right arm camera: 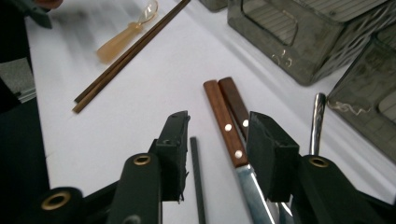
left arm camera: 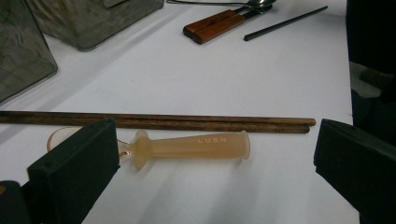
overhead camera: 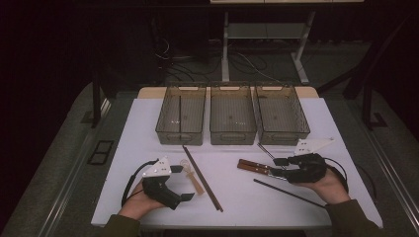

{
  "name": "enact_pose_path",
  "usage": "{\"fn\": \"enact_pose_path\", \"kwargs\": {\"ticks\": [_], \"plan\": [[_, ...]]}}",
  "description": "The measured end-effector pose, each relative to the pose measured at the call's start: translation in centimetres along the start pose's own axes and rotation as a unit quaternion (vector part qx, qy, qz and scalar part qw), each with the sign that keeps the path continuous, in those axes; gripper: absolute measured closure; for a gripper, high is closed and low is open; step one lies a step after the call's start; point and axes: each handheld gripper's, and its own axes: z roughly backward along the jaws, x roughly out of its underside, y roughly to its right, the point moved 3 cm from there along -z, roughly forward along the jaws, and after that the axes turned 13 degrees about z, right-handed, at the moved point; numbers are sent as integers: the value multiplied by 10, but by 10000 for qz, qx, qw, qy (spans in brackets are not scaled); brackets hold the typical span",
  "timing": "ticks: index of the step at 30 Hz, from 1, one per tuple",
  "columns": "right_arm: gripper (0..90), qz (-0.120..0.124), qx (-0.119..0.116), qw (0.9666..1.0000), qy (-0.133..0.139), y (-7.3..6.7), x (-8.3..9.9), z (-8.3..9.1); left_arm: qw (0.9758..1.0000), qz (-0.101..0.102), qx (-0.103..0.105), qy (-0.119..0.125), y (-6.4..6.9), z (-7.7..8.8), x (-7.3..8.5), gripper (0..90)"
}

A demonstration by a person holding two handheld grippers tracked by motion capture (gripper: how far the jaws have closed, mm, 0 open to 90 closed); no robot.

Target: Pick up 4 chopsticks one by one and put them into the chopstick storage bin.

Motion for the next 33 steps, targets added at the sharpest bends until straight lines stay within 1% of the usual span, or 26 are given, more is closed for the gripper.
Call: {"fn": "enact_pose_path", "kwargs": {"ticks": [5, 11, 14, 21, 23, 25, 33], "plan": [[622, 60, -66, 9999, -69, -6, 11, 6, 10000, -8, 0, -13, 0, 0, 0, 0], [699, 108, -173, 9996, -190, -11, 25, 12, 10000, 6, -4, -16, -1, 0, 0, 0], [735, 93, -212, 9991, -359, -12, 33, 13, 10000, 15, -7, -5, -1, 0, 0, 0], [773, 143, -304, 9962, -799, -13, 55, 14, 10000, 24, -8, -25, -1, 0, 1, 0], [777, 125, -325, 9951, -924, -13, 62, 14, 10000, -10, -10, -33, -2, 0, 0, 0], [782, 81, -329, 9940, -1038, -13, 68, 14, 10000, 11, -12, -33, -2, 0, 1, 0], [797, 80, -419, 9914, -1240, -13, 82, 13, 10000, 29, -15, -32, -1, 0, 1, 0]]}}
